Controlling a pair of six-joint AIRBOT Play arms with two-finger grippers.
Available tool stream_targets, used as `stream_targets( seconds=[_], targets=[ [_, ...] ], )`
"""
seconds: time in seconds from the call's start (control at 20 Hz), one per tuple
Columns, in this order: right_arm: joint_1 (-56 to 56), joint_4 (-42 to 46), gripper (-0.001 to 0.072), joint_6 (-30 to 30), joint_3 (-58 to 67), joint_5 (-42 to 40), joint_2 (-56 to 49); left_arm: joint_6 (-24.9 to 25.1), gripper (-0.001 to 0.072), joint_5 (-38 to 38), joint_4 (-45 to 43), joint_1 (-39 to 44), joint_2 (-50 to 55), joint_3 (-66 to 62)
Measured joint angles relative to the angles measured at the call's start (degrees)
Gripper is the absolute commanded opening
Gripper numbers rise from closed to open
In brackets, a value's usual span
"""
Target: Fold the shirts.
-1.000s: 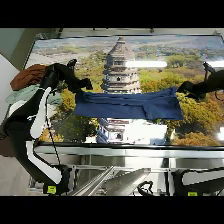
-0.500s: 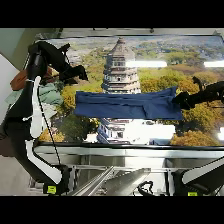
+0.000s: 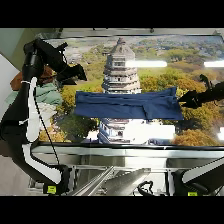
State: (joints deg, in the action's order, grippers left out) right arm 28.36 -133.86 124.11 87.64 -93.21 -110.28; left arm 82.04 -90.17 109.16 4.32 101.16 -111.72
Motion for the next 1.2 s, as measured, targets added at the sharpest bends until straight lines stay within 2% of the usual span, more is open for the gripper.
stream_targets(
  seconds=[0.3,0.65,0.7,0.8,0.9,1.05,1.1,1.2],
  targets=[
    [-3.1,3.8,0.0720,-0.4,-0.7,0.0,-0.9,-0.2,0.0703,0.5,0.0,0.2,-0.2,0.3],
    [-8.5,4.8,0.0711,-0.4,-0.8,8.2,-1.2,-0.2,0.0703,2.8,0.0,0.6,-0.2,0.3],
    [-9.2,4.9,0.0669,-0.2,-0.8,9.3,-1.2,-0.2,0.0704,3.2,0.0,0.7,-0.2,0.3],
    [-10.6,6.3,0.0170,0.0,-0.8,12.6,-1.3,-0.2,0.0703,3.7,0.0,1.2,-0.2,0.3],
    [-11.7,6.9,0.0021,0.1,-0.9,13.3,-1.5,-0.2,0.0680,4.3,0.0,2.2,-0.2,0.3],
    [-12.3,6.8,0.0019,0.2,-0.9,12.9,-1.4,-0.2,0.0126,5.9,0.0,4.9,-0.2,0.3],
    [-12.5,6.8,0.0019,0.2,-0.9,12.3,-1.3,-0.2,0.0013,6.7,0.0,6.1,-0.2,0.3],
    [-12.6,6.2,0.0019,0.2,-0.8,10.8,-0.5,0.0,0.0011,9.6,0.0,9.3,0.1,0.4]
  ],
)
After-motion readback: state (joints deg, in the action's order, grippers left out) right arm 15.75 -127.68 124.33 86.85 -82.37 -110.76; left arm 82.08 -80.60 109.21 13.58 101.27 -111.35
